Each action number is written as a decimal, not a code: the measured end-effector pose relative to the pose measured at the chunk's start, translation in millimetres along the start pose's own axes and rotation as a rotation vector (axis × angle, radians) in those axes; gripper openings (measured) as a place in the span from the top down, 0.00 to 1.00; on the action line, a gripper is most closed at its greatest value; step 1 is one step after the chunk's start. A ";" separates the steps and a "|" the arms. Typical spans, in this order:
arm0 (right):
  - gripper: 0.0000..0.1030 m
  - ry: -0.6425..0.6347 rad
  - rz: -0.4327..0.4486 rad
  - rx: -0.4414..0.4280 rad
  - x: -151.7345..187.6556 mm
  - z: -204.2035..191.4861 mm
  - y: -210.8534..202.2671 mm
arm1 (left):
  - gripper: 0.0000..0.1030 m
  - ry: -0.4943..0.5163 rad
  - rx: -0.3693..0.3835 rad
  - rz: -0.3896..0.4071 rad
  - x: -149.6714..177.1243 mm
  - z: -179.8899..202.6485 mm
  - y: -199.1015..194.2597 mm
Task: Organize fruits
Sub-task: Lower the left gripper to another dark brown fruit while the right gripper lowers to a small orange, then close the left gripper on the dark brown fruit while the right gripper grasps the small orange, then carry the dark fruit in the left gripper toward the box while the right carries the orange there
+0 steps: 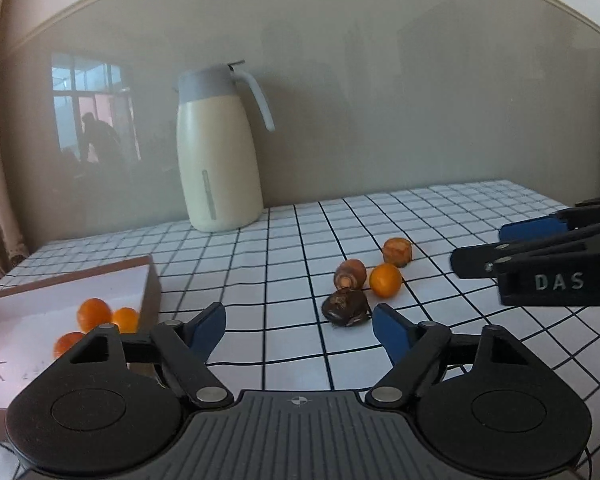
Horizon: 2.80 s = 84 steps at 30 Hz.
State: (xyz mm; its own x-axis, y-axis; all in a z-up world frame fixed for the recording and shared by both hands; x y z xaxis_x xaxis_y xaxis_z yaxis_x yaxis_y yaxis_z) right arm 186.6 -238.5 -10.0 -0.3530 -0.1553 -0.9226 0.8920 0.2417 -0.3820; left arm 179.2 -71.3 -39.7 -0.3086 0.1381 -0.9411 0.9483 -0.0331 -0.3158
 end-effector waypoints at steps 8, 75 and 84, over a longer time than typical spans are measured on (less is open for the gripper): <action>0.62 -0.015 -0.072 -0.020 5.0 3.3 30.8 | 0.34 -0.013 0.028 -0.094 7.5 14.0 34.1; 0.77 0.119 -0.075 0.020 -4.1 1.5 13.6 | 0.63 -0.003 0.049 -0.065 -12.5 -12.1 5.3; 0.77 0.109 -0.053 0.008 -2.5 -12.1 -21.8 | 0.63 0.012 0.029 -0.040 -10.8 -25.7 -31.5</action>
State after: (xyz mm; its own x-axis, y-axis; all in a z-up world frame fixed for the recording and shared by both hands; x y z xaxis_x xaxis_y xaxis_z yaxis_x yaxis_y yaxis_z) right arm 164.6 -231.8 0.1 -0.4277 -0.0629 -0.9017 0.8734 0.2283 -0.4302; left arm 154.5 -46.2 -16.5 -0.3449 0.1518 -0.9263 0.9326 -0.0561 -0.3565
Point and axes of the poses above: each gripper's, at about its wrist camera, not at the fingertips, and y roughly the way its jaws point, z to its right, x to its underside, the point moved 5 cm from there along y, roughly the way its jaws point, and after that the axes turned 6 degrees about z, right-handed, at the moved point
